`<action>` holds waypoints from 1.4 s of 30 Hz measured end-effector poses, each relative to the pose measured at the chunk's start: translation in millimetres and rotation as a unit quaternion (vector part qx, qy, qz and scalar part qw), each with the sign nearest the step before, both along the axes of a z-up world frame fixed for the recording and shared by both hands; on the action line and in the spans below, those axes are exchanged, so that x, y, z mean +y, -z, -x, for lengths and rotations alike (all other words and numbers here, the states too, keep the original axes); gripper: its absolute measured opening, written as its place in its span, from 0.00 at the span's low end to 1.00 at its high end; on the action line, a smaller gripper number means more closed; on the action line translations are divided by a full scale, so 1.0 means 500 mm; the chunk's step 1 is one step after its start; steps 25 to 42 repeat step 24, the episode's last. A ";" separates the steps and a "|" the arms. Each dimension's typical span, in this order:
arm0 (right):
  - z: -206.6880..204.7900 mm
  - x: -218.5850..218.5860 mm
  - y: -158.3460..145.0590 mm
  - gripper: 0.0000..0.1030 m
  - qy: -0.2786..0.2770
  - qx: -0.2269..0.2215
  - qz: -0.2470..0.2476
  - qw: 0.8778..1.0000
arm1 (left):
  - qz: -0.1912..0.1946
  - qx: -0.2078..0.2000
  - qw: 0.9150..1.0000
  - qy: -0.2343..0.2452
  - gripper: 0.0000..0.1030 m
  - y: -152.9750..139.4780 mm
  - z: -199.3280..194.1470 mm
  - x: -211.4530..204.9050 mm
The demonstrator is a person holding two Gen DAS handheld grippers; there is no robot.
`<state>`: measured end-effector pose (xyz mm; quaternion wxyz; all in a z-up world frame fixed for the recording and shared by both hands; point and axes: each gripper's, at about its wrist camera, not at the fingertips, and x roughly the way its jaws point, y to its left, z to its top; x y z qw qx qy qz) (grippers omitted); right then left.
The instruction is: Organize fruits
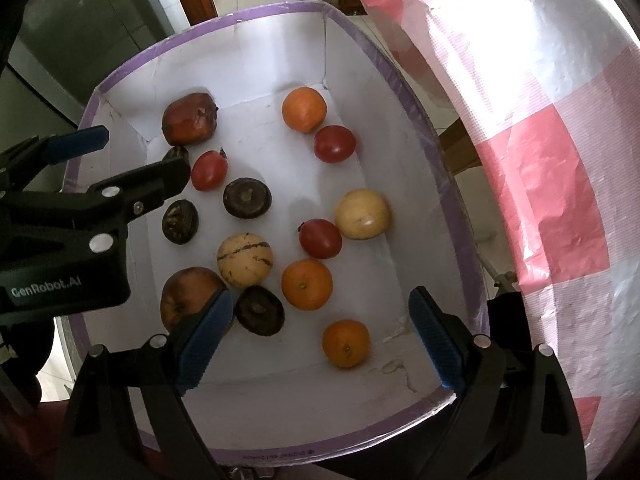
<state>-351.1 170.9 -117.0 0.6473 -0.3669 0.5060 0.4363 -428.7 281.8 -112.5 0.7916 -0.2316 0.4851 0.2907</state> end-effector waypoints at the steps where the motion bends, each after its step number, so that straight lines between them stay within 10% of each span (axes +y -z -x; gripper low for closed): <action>1: 0.000 -0.001 0.001 0.84 0.000 0.000 0.000 1.000 | 0.000 0.000 1.000 0.000 0.99 0.000 0.000 0.001; 42: 0.002 0.000 0.004 0.84 0.002 0.001 0.002 1.000 | 0.007 0.004 1.000 -0.009 0.99 0.002 0.007 0.019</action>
